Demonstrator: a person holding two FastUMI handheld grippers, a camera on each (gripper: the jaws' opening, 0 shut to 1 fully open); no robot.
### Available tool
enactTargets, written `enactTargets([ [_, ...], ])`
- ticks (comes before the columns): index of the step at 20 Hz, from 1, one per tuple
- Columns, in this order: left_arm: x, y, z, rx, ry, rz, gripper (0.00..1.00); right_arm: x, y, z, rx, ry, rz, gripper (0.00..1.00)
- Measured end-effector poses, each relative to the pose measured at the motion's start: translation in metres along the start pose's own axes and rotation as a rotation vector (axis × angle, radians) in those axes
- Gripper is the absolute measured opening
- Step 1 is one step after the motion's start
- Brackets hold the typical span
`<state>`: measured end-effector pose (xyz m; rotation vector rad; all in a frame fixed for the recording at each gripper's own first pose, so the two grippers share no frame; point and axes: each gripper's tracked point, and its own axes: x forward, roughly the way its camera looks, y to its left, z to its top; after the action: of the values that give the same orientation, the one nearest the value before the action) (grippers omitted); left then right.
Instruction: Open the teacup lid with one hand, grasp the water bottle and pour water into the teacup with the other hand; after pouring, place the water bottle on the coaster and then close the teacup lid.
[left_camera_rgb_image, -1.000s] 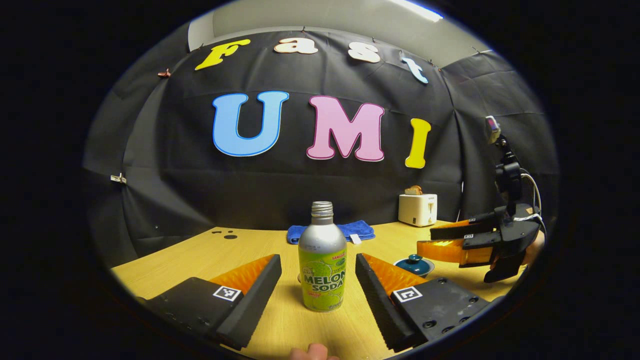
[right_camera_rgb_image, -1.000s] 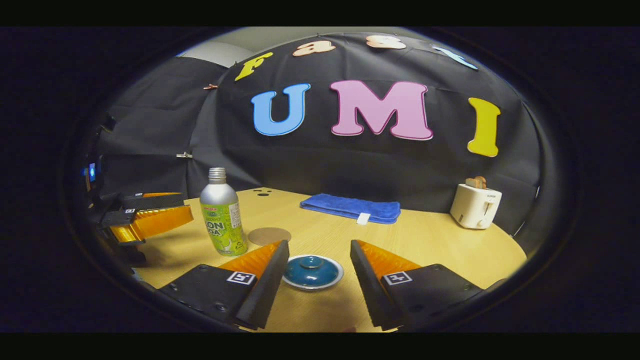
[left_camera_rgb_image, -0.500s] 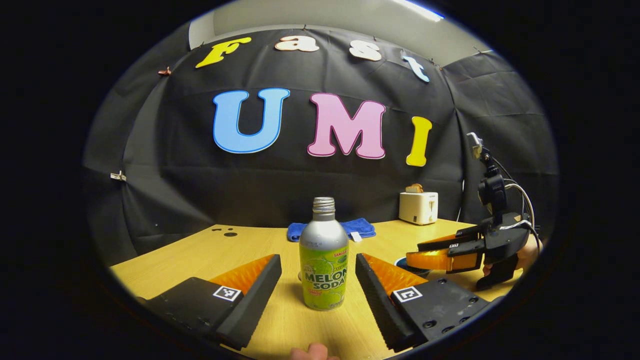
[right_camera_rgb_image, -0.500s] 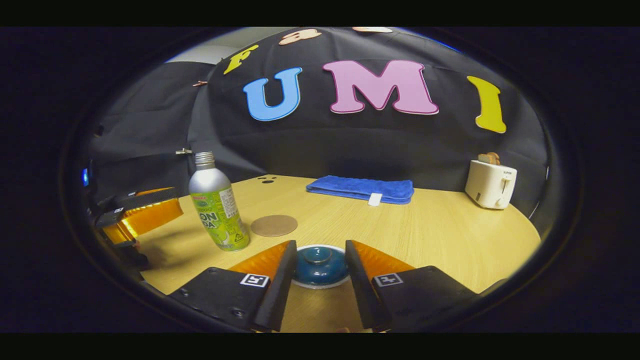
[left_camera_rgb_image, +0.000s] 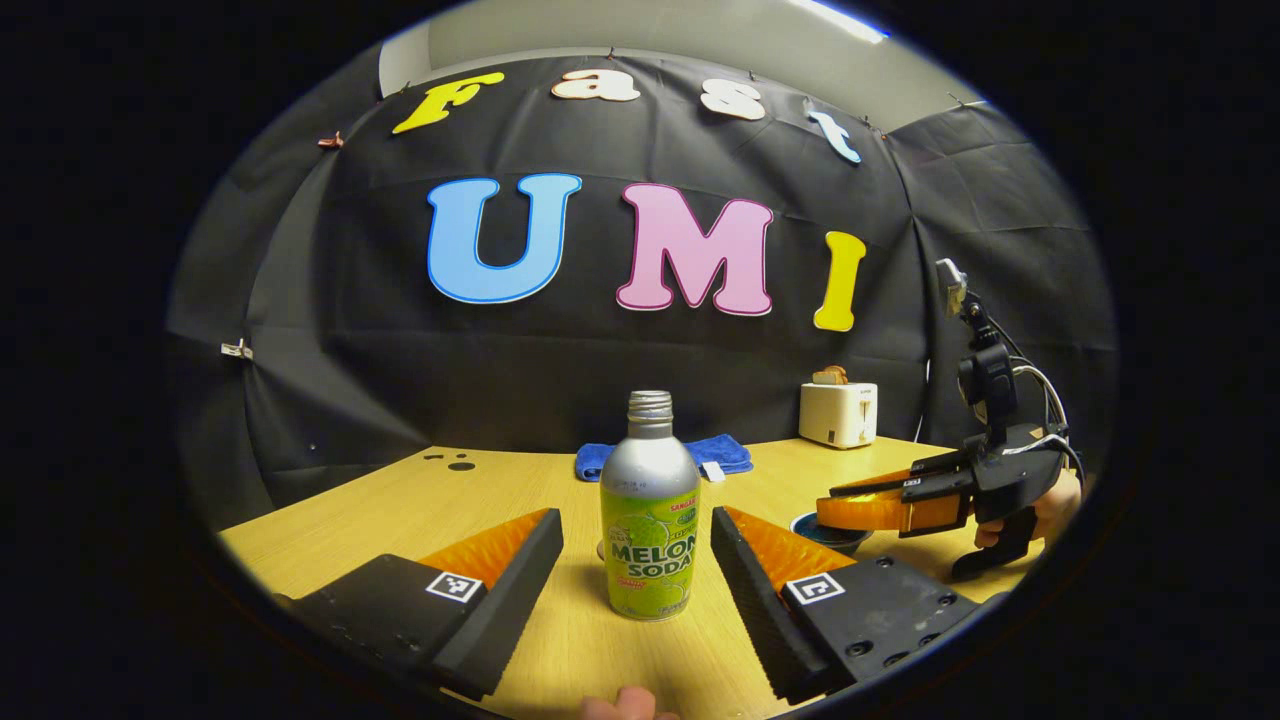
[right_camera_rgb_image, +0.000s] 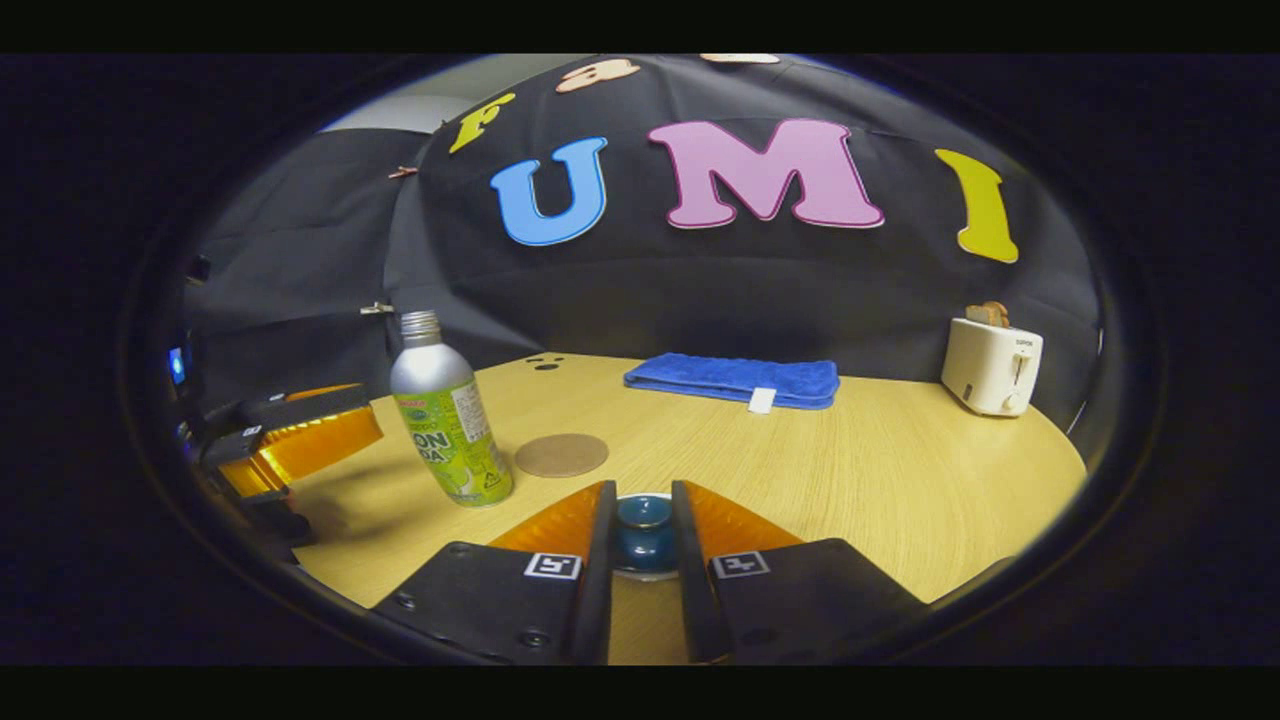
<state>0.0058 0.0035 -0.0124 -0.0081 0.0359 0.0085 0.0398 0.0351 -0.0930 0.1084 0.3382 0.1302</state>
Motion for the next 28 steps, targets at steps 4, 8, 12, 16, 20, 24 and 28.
enactTargets([
  [4, 0.004, -0.003, -0.011, 0.01, 0.027, -0.003, 0.95, -0.015, -0.004, 0.02, 0.008, -0.061, -0.009, 0.33],
  [8, 0.014, -0.006, -0.017, 0.029, 0.05, -0.003, 0.95, -0.042, -0.017, 0.046, -0.007, -0.131, -0.041, 0.33],
  [12, 0.034, -0.004, -0.025, 0.038, 0.077, 0.015, 0.95, -0.06, -0.03, 0.057, -0.02, -0.163, -0.071, 0.33],
  [16, 0.053, -0.008, -0.034, 0.049, 0.106, 0.007, 0.95, -0.069, -0.042, 0.063, -0.02, -0.177, -0.088, 0.32],
  [20, 0.057, -0.014, -0.03, 0.094, 0.106, -0.018, 0.83, -0.077, -0.053, 0.068, 0.001, -0.188, -0.098, 0.32],
  [24, 0.058, -0.008, -0.023, 0.262, 0.097, 0.019, 0.81, -0.084, -0.063, 0.073, 0.0, -0.2, -0.12, 0.33],
  [28, 0.056, -0.006, -0.001, 0.57, 0.066, 0.056, 0.81, -0.09, -0.078, 0.075, 0.006, -0.205, -0.147, 0.33],
])
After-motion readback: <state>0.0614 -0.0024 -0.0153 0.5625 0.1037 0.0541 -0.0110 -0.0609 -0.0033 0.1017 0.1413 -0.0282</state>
